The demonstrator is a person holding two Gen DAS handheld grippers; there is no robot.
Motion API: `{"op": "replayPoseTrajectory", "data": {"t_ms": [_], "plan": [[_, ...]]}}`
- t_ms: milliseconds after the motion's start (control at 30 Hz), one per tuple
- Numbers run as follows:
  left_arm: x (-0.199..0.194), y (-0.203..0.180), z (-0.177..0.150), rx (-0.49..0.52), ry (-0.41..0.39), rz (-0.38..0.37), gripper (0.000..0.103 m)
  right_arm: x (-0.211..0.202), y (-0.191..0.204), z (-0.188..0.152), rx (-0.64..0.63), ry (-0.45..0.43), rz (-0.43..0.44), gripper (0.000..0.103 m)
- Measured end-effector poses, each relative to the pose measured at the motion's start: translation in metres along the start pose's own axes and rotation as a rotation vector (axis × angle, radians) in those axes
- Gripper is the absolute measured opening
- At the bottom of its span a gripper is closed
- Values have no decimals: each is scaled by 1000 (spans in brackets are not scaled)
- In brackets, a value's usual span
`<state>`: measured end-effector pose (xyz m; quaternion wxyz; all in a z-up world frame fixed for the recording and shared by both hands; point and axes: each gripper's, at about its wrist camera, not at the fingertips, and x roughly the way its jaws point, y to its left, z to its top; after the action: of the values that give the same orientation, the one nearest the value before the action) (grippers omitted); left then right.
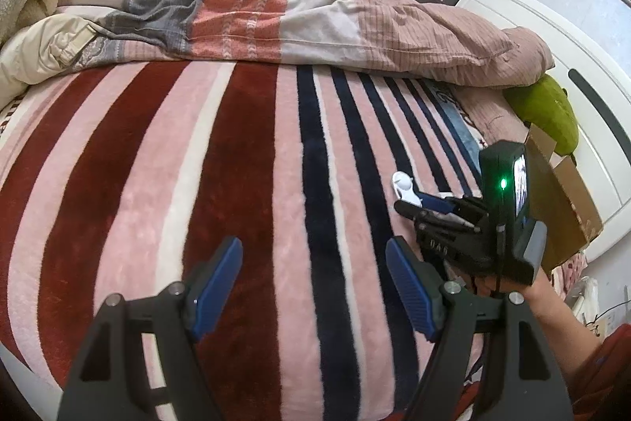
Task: Organize rigid objects
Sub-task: 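Move the right gripper back and grasp the white earphones, then carry the earphones into the box and release them with the right gripper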
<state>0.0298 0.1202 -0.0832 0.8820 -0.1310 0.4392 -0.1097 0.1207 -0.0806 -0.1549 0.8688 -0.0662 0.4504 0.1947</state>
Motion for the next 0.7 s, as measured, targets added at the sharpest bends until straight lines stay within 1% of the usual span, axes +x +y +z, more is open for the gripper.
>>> {"op": "replayPoseTrajectory", "data": {"t_ms": [67, 100, 233, 267, 333, 400, 467, 500, 567, 633, 667, 700], "plan": [[-5, -5, 2, 3, -9, -31, 72, -6, 4, -2, -30, -8, -6, 26], [-8, -10, 4, 10, -16, -48, 72, -14, 7, -2, -49, -19, 13, 26], [-19, -31, 12, 39, -39, -86, 72, -58, 22, -2, -121, -93, 113, 26], [-22, -38, 15, 49, -49, -104, 72, -69, 25, -1, -134, -106, 142, 26], [-27, -51, 20, 69, -66, -144, 72, -99, 31, 2, -162, -131, 232, 26], [-31, -67, 25, 91, -81, -198, 72, -127, 35, 3, -205, -154, 286, 26], [-32, -84, 32, 110, -87, -249, 63, -152, 34, 1, -245, -187, 314, 26], [-31, -96, 36, 126, -85, -279, 52, -166, 31, -1, -259, -206, 326, 26], [-28, -117, 43, 153, -74, -317, 30, -184, 22, -6, -275, -231, 346, 26], [-24, -134, 48, 180, -68, -343, 23, -197, 13, -10, -282, -254, 357, 26], [-22, -145, 50, 197, -69, -342, 22, -203, 4, -11, -278, -265, 355, 26], [-19, -158, 53, 213, -66, -358, 22, -209, -4, -13, -269, -276, 348, 26]]}}
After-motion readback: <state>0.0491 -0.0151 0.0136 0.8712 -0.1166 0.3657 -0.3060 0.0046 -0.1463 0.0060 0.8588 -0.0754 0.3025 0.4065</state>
